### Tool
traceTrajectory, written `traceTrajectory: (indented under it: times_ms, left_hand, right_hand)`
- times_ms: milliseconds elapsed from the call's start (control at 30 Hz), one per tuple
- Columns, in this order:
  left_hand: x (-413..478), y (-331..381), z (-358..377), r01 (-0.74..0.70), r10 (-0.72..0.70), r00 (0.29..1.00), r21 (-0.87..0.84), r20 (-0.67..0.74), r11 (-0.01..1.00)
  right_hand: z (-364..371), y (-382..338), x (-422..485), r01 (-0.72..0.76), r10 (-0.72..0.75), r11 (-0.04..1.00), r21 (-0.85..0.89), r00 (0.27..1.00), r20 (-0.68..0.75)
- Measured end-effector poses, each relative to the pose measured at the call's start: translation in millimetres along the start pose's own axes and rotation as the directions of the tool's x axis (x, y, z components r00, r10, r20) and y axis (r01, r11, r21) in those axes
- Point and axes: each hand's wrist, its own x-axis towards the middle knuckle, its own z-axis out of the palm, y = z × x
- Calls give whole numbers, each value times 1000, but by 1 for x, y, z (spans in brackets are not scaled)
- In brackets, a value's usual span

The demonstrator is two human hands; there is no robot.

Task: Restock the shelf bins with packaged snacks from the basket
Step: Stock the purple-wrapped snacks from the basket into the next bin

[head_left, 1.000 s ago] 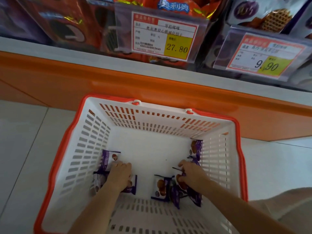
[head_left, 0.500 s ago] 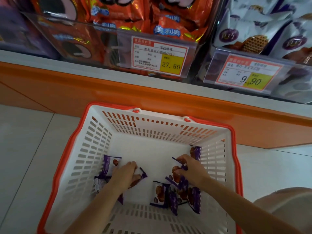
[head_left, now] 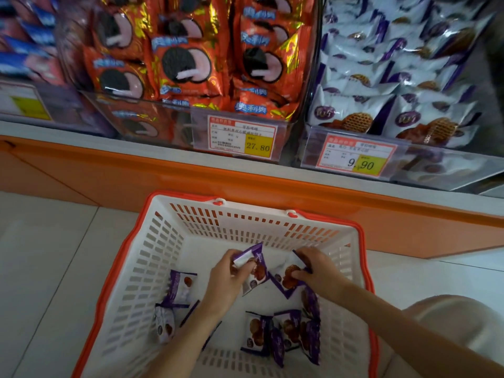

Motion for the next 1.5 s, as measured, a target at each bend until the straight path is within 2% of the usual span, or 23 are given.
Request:
traceTrajectory:
  times_ms: [200, 333, 400, 533, 667, 733, 833, 900, 967, 1033, 1100, 1200, 1300, 1400, 1500]
  left_hand:
    - [-14, 22, 14, 52, -51, 999, -140, 6, 989]
    - [-17, 40, 20, 26, -32, 999, -131, -42, 991]
    - [-18, 49, 22, 0, -3, 1000, -127, -19, 992]
    - [-21, 66, 20, -61, 61, 998, 12, -15, 998]
    - [-24, 93, 9, -238, 250, 966, 158, -62, 958]
    - [-28, 110, 2, -370, 396, 913, 215, -96, 904]
    - [-30, 132, -8, -537, 588, 790, 269, -173, 800]
    - [-30, 152, -17, -651, 727, 663, 343, -177, 677]
    - [-27, 177, -25, -750, 861, 493, 442, -124, 493]
    - [-25, 205, -32, -794, 936, 338, 506, -93, 337]
    - [-25, 233, -38, -817, 960, 253, 504, -122, 280]
    - [-20, 264, -45, -828, 973, 187, 511, -135, 230]
    - [-9, 287, -42, -814, 980, 164, 545, -116, 201]
    - [5, 300, -34, -833, 969, 216, 496, -120, 247]
    - [24, 303, -31, -824, 969, 242, 515, -54, 235]
  right_hand:
    - [-26, -14, -6, 89, -87, 995, -38, 994, 69]
    - [-30, -20, -14, 142, -140, 989, -38, 989, 54]
    - [-30, -22, -18, 154, -154, 988, -4, 988, 27]
    - [-38, -23, -28, 163, -165, 983, 87, 986, 14]
    - [-60, -22, -41, 196, -197, 980, 32, 980, 31]
    - [-77, -27, -49, 259, -261, 964, -53, 965, -17]
    - [-106, -40, -60, 383, -415, 900, -209, 900, -135]
    - [-123, -50, -69, 435, -503, 849, -301, 839, -206]
    - [-135, -58, -76, 481, -607, 777, -407, 745, -277]
    - [-144, -66, -86, 519, -683, 717, -465, 656, -322]
    - [-149, -71, -96, 536, -727, 668, -517, 617, -300]
    - [-154, -74, -110, 574, -766, 630, -523, 568, -301]
    - [-166, -78, -120, 637, -761, 643, -424, 468, -450]
    - [-189, -84, -122, 676, -644, 691, -254, 417, -641]
    - [-214, -82, -115, 665, -426, 744, -67, 395, -814]
